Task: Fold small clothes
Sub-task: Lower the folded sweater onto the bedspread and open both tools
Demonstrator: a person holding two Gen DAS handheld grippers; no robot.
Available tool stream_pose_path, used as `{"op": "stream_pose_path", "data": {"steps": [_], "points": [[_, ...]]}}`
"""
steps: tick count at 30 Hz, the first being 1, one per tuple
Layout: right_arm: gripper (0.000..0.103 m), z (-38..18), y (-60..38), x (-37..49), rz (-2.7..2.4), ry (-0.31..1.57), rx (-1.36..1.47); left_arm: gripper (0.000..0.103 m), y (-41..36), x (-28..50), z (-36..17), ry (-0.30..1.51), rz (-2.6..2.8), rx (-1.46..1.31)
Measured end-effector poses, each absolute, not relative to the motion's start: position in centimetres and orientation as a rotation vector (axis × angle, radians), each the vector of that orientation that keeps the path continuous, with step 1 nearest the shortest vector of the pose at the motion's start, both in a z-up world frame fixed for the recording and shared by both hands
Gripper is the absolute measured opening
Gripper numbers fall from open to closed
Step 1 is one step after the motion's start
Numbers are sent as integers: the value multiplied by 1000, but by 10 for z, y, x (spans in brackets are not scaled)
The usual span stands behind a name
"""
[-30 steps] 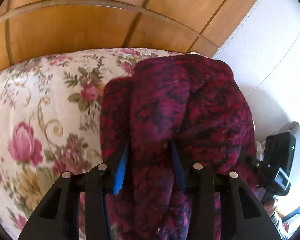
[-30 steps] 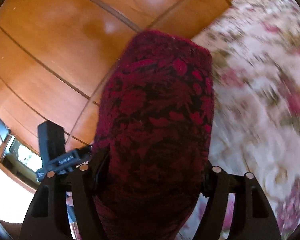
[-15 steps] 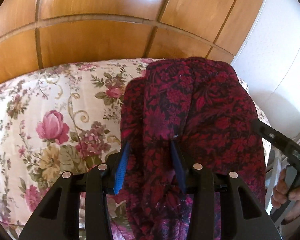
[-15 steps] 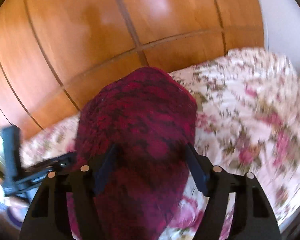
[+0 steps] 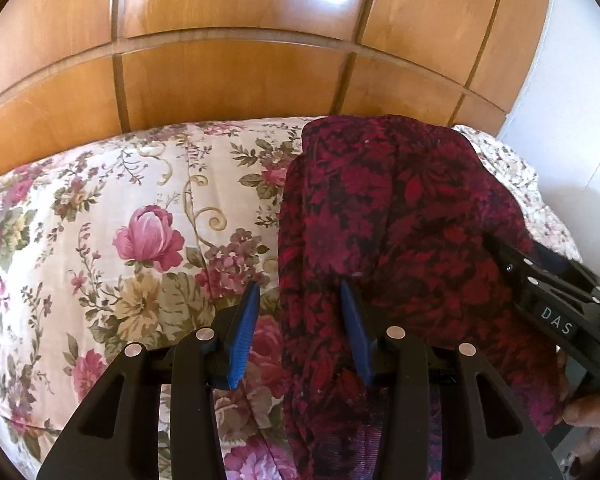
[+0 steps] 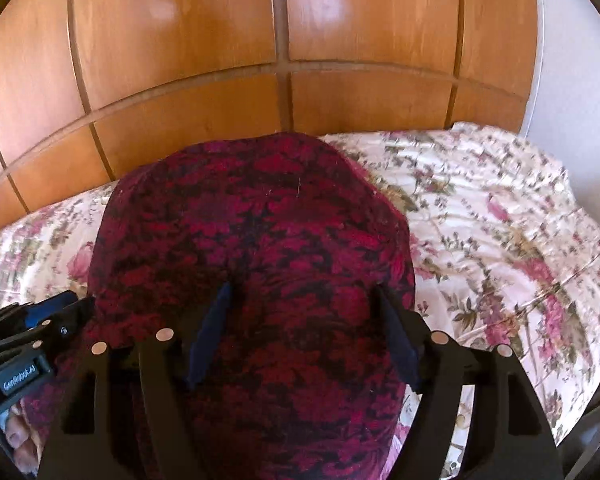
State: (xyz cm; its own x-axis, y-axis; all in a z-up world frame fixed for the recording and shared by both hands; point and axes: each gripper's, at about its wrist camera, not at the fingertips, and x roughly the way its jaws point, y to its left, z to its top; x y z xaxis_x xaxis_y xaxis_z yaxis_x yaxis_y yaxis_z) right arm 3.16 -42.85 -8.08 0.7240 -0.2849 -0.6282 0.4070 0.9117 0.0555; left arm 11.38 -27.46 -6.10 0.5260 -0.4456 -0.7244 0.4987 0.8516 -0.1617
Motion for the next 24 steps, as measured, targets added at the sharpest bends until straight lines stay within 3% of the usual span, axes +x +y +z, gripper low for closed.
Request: {"op": "stream_pose_path", "data": {"steps": [14, 17, 24], "points": [[96, -46, -427, -14, -397, 580, 273, 43, -265, 94, -27, 776, -516, 85], [98, -42, -417, -24, -416, 566, 256, 57, -261, 90, -23, 760, -506, 81], [100, -35, -394, -49, -523, 543, 265, 57, -250, 80, -15, 730, -497, 74]]}}
